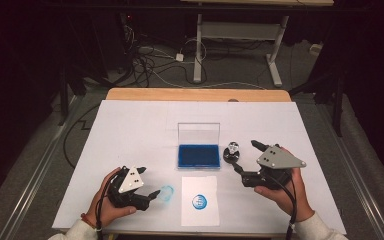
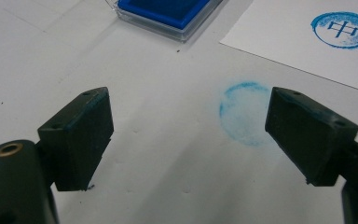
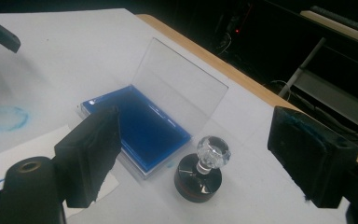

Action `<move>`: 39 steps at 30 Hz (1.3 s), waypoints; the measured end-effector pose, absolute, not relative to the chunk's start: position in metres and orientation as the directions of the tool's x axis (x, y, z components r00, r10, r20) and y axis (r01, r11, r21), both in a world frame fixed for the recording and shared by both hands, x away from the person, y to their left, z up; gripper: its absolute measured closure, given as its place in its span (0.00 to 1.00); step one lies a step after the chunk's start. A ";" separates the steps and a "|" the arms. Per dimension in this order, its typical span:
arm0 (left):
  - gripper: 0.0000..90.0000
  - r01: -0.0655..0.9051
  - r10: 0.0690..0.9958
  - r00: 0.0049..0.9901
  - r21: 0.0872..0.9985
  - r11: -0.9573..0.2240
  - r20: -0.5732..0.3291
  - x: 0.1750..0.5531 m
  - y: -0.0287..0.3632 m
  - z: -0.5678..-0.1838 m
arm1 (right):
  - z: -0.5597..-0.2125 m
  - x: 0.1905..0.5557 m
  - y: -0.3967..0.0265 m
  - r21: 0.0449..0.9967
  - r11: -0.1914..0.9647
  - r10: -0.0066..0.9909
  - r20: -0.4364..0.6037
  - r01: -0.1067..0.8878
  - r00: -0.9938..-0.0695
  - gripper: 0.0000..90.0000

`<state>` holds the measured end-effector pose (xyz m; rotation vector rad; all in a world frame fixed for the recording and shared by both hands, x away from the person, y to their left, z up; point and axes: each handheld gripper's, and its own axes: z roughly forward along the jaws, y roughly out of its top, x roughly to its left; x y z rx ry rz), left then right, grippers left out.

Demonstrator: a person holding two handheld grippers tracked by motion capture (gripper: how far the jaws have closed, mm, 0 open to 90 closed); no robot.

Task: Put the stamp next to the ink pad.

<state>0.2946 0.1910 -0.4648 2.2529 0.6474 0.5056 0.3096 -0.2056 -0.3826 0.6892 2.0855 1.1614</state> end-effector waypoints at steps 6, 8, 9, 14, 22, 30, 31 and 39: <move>0.17 0.295 0.581 0.797 0.736 -0.610 0.162 0.294 0.191 -0.465 | -0.385 0.304 -0.209 0.872 0.477 0.699 -0.299 0.112 -0.650 0.20; 0.17 0.297 0.583 0.796 0.737 -0.608 0.160 0.294 0.192 -0.464 | -0.386 0.302 -0.211 0.871 0.478 0.695 -0.294 0.116 -0.656 0.21; 0.17 0.296 0.582 0.798 0.737 -0.608 0.159 0.294 0.192 -0.464 | -0.387 0.301 -0.212 0.869 0.482 0.694 -0.300 0.113 -0.655 0.21; 0.17 0.297 0.578 0.800 0.733 -0.613 0.159 0.294 0.191 -0.465 | -0.391 0.295 -0.216 0.866 0.487 0.692 -0.307 0.109 -0.654 0.21; 0.17 0.296 0.572 0.805 0.727 -0.619 0.159 0.294 0.191 -0.466 | -0.396 0.291 -0.227 0.869 0.483 0.706 -0.317 0.104 -0.633 0.20; 0.17 0.296 0.565 0.810 0.723 -0.624 0.157 0.294 0.190 -0.466 | -0.400 0.284 -0.239 0.870 0.481 0.711 -0.315 0.109 -0.629 0.20; 0.17 0.295 0.564 0.811 0.722 -0.626 0.158 0.294 0.190 -0.466 | -0.400 0.283 -0.240 0.869 0.482 0.711 -0.315 0.110 -0.628 0.20; 0.17 0.294 0.562 0.812 0.720 -0.628 0.158 0.294 0.189 -0.467 | -0.409 0.277 -0.251 0.857 0.495 0.724 -0.318 0.141 -0.612 0.20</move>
